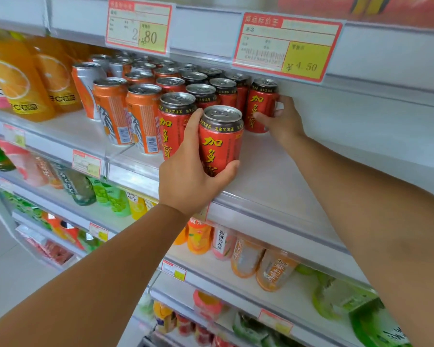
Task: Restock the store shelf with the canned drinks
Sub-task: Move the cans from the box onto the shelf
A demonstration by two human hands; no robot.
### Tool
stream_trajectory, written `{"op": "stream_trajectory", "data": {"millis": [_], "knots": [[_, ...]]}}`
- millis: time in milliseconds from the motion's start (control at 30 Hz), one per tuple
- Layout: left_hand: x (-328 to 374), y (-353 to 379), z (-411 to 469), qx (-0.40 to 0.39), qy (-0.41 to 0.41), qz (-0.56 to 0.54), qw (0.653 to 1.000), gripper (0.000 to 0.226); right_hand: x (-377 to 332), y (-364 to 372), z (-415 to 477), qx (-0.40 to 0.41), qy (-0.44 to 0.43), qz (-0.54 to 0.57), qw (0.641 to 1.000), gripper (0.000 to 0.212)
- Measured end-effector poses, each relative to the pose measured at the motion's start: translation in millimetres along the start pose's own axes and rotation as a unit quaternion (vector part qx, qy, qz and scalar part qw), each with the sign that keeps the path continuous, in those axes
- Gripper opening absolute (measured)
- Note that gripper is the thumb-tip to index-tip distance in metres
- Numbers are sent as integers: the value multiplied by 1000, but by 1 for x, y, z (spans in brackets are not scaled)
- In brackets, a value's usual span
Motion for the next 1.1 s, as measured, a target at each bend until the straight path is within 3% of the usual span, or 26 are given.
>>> {"op": "stream_trajectory", "data": {"millis": [200,300,367,467,567,633,733,867,1000,1100], "knots": [[-1,0,1,2,15,14,1000,99,3,6,0,3,37,8,999,74],[0,-2,0,1,12,13,1000,100,2,2,-12,-17,93,-32,995,88],[-1,-3,1,-4,9,5,1000,101,-6,-8,-29,-22,95,-55,994,83],[-3,-2,1,-20,2,-6,1000,106,-24,-17,-70,-126,35,-18,991,56],[-7,-4,4,-84,9,-44,995,116,-38,-16,-132,-295,-18,74,952,65],[-10,-9,3,-136,19,-128,982,120,-42,-10,-158,-334,-35,86,938,79],[-19,-28,-9,-147,76,-140,976,100,-39,3,-166,-240,-37,47,969,104],[-44,-54,-23,-67,187,1,980,58,-41,7,-161,-143,-41,24,989,88],[-69,-50,-31,-54,159,-10,986,50,-47,4,-143,-67,-25,-8,997,75],[-71,-46,-34,-62,119,-62,989,49,-41,0,-123,-60,11,-8,998,77]]}}
Point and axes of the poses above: each hand's wrist, its own z-axis towards the middle knuckle, its own y-axis out of the palm, x = y × z, the point moved 4 cm from there along z, towards the middle knuckle, and after that the axes turned 13 degrees about y, right-handed, at the moved point
